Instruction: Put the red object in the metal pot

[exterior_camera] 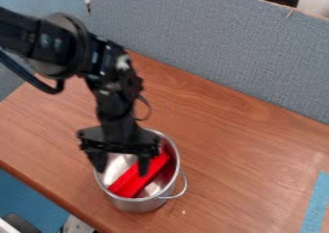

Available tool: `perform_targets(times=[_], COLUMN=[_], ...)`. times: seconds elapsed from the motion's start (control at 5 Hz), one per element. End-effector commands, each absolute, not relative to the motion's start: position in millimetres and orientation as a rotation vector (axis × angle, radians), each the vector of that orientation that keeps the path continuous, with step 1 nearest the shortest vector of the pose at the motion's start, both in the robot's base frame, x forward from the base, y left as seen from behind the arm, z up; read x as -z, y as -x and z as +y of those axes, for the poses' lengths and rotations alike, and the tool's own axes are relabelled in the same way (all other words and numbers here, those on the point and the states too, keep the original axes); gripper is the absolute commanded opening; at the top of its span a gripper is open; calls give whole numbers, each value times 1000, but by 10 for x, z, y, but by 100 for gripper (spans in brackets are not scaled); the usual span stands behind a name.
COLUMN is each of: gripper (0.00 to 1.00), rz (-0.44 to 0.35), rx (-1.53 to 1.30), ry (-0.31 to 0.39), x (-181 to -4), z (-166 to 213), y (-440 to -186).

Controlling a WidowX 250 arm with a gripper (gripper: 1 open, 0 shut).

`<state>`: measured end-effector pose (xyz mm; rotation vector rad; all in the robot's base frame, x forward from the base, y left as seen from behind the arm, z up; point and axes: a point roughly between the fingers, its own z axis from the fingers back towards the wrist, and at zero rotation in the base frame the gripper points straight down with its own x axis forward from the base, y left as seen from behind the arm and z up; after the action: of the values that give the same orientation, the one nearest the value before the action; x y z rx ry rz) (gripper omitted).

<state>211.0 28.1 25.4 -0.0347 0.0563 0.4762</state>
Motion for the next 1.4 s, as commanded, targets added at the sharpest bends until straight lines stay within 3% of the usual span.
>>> perform_targets(times=[0.0,0.6,0.8,1.0,1.2], gripper=[100,100,0,100,100], rz=[14,11,-4,8,20], rx=[-670,-208,-88,-107,-45], ry=[11,-23,-26,-29,-21], x=[-495,179,4,-223,-457], z=[441,118,182,253,272], y=[-2207,-1945,-1977,-1870,-1849])
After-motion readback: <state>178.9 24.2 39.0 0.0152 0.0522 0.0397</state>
